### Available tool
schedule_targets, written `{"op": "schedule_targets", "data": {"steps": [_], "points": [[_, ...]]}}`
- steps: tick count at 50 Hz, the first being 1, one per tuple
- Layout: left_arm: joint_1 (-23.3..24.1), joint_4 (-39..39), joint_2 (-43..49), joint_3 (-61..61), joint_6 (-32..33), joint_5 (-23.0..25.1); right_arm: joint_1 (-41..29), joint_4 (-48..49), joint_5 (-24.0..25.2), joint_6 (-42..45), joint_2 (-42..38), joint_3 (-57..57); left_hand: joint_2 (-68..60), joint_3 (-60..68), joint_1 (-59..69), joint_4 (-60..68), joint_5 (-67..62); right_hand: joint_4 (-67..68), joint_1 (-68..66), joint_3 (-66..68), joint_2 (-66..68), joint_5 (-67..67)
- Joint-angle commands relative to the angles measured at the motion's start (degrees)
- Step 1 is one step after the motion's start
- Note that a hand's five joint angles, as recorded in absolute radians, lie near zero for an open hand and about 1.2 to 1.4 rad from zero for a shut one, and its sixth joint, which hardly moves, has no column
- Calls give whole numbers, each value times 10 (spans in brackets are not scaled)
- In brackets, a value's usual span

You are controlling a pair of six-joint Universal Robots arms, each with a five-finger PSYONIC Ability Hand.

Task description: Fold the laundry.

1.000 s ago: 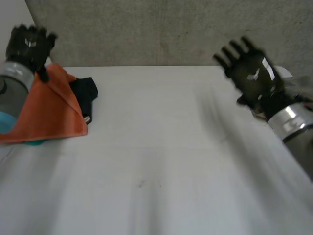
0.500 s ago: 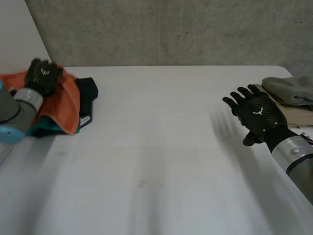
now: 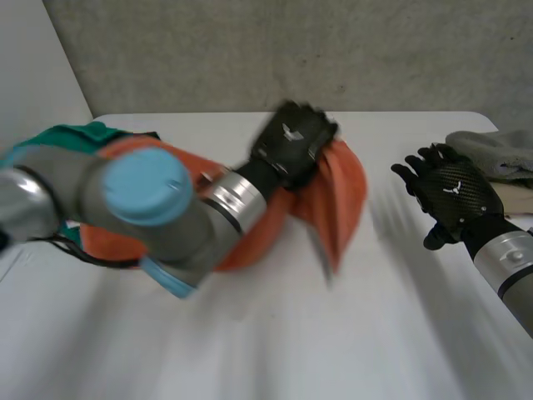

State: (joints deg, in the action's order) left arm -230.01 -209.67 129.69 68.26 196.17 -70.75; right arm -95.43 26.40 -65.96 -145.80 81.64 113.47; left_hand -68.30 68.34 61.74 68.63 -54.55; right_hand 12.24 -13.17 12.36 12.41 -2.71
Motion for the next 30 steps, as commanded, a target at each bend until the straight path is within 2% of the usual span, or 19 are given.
{"op": "schedule_targets", "data": {"steps": [1, 2, 5, 6, 9, 13, 14, 21, 25, 30], "points": [[41, -3, 43, -9, -10, -2, 20, 1, -20, -1, -5, 0, 185, -185, -119, -188, 147, -22, 32, -24, -24, 27], [41, -2, 38, -3, -11, -3, 22, 1, -23, -1, -5, -1, 347, -347, -281, -350, 310, -22, 32, -24, -24, 27], [41, -2, 20, 8, -9, -6, 22, 1, -26, -1, -4, -2, 557, -557, -491, -560, 519, -22, 32, -24, -24, 27], [39, 0, 1, 17, -9, -6, 21, 0, -26, -2, -4, -3, 583, -583, -517, -586, 546, -22, 32, -24, -24, 27], [31, 2, -33, 36, -8, -9, 22, -6, -26, -3, -3, -4, 583, -583, -517, -586, 546, -22, 32, -24, -24, 27], [-22, 16, -112, 86, -4, -26, 17, -44, -23, -3, 21, -12, 583, -583, -517, -586, 546, -22, 32, -24, -24, 27], [-45, 27, -144, 105, -3, -33, 17, -75, -20, -3, 39, -18, 583, -583, -517, -586, 546, -22, 32, -24, -24, 27], [-114, 120, -232, 179, 5, -54, 2, -233, -1, 8, 101, -41, 547, -548, -482, -551, 510, -22, 32, -24, -24, 27], [-159, 190, -251, 230, 37, -54, -11, -293, 9, 21, 152, -42, 542, -543, -477, -545, 505, -22, 32, -24, -24, 27], [-223, 250, -255, 299, 133, -54, -17, -319, 9, 35, 154, -29, 509, -509, -443, -512, 471, -22, 32, -24, -24, 27]]}}
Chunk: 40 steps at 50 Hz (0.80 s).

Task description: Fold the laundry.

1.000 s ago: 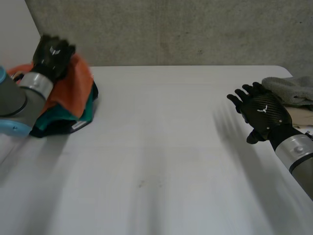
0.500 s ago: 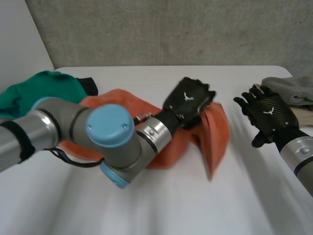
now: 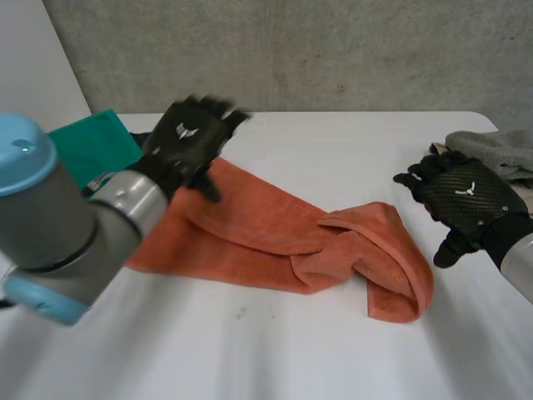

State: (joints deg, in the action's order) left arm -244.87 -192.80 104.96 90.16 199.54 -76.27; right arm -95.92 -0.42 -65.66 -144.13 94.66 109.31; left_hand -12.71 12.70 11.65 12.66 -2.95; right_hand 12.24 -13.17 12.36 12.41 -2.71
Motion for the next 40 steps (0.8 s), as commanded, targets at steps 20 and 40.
{"op": "schedule_targets", "data": {"steps": [20, 40], "points": [[-196, 29, 145, 54, 264, 64, -93, 127, 59, 99, -135, 79, -189, 189, 199, 189, -186, 100, -90, 98, 98, -95], [-201, 20, 189, 36, 293, 86, -83, 166, 52, 105, -178, 71, -398, 399, 409, 399, -396, 110, -100, 108, 108, -105]]}}
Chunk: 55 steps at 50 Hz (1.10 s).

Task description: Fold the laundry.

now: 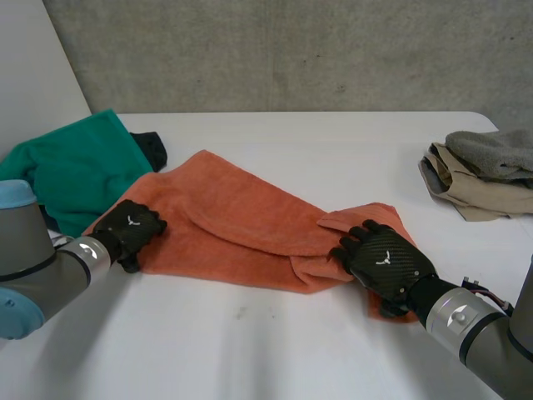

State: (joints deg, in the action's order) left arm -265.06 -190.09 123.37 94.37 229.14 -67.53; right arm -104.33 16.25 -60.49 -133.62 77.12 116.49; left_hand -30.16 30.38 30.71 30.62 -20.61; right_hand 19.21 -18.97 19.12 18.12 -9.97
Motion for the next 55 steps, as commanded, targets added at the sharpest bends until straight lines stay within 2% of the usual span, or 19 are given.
{"op": "schedule_targets", "data": {"steps": [1, 5, 14, 18, 19, 22, 23, 26, 27, 30, 33, 35, 38, 41, 48, 53, 54, 55], "points": [[1, -11, 6, -12, -7, -3, 1, 0, -1, -1, -3, -1, -321, 319, 316, 316, -316, 40, -42, 41, 51, -32], [3, -29, 6, -18, -9, -5, 1, 2, -2, -1, -6, -1, -491, 489, 486, 487, -487, 40, -42, 41, 51, -32], [18, -57, 5, -21, -14, -7, 2, 4, -2, -1, -8, -1, -441, 439, 436, 437, -437, 42, -44, 42, 52, -34], [21, -57, 6, -23, -14, -9, 4, 4, -3, -2, -9, -1, -498, 496, 493, 494, -494, 57, -59, 58, 67, -49], [21, -57, 6, -23, -14, -10, 4, 4, -4, -2, -9, -2, -498, 496, 493, 494, -494, 88, -91, 89, 99, -81], [23, -51, 1, -21, -14, -14, 4, -1, -22, -6, -9, -13, -498, 496, 493, 494, -494, 327, -329, 328, 338, -319], [24, -50, -4, -18, -15, -15, 2, -5, -35, -4, -9, -20, -498, 496, 493, 494, -494, 442, -445, 443, 453, -435], [30, -30, -64, -6, -33, -22, 0, -10, -65, -2, -12, -25, -498, 496, 493, 494, -494, 455, -458, 456, 466, -448], [31, -18, -93, 3, -52, -22, 2, -11, -98, -1, -24, -31, -498, 496, 493, 494, -494, 454, -456, 455, 465, -446], [33, 1, -135, 15, -90, -22, 4, -5, -154, 11, -54, -51, -498, 496, 493, 494, -494, 417, -419, 418, 428, -409], [37, 18, -182, 27, -137, -19, 5, -3, -167, 22, -63, -66, -498, 496, 493, 494, -494, 417, -419, 417, 427, -409], [43, 31, -216, 38, -163, -18, 4, -1, -154, 44, -63, -73, -498, 496, 493, 494, -494, 607, -610, 608, 618, -600], [54, 46, -254, 51, -182, -17, 6, 12, -126, 71, -70, -102, -498, 496, 493, 494, -494, 608, -610, 609, 619, -600], [60, 56, -281, 61, -188, -18, 9, 18, -125, 65, -77, -133, -498, 496, 493, 494, -494, 608, -610, 609, 619, -600], [65, 103, -324, 68, -189, -19, 2, 51, -125, -18, -140, -289, -498, 496, 493, 494, -494, 608, -610, 609, 619, -600], [80, 125, -344, 68, -200, -19, -1, 97, -114, -92, -236, -417, -498, 496, 493, 494, -494, 608, -610, 609, 619, -600], [86, 127, -346, 68, -206, -19, -2, 99, -111, -101, -251, -432, -498, 496, 493, 494, -494, 557, -559, 558, 568, -549], [89, 127, -346, 68, -209, -19, -1, 101, -110, -107, -264, -446, -498, 496, 493, 494, -494, 392, -394, 392, 402, -384]]}}
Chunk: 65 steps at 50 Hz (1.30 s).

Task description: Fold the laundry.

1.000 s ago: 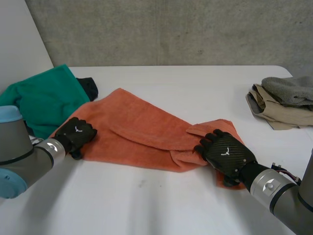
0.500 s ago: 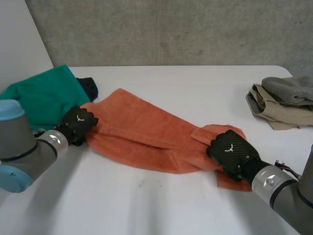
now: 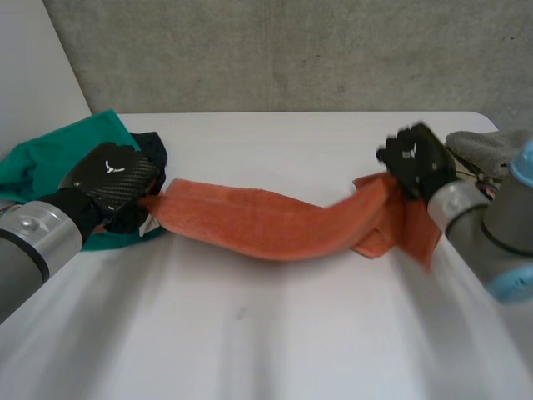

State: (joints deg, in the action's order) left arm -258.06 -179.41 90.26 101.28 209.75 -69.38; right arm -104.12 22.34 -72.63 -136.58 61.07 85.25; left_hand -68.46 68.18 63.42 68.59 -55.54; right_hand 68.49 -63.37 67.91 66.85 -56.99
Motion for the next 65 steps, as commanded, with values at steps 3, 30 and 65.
{"op": "schedule_targets", "data": {"steps": [3, 30, 65], "points": [[37, 20, -13, -1, -30, -1, -3, 38, 8, -84, -152, -176, -115, 118, 166, 114, -145, -585, 534, -579, -569, 570], [51, 14, -8, -21, -55, -3, 28, -194, -72, -105, -5, 19, -115, 118, 166, 114, -145, -475, 424, -469, -458, 460], [37, 3, -8, -61, -72, -5, 31, -95, -30, -186, -178, -170, -115, 118, 166, 114, -145, 115, -166, 121, 131, -130]]}}
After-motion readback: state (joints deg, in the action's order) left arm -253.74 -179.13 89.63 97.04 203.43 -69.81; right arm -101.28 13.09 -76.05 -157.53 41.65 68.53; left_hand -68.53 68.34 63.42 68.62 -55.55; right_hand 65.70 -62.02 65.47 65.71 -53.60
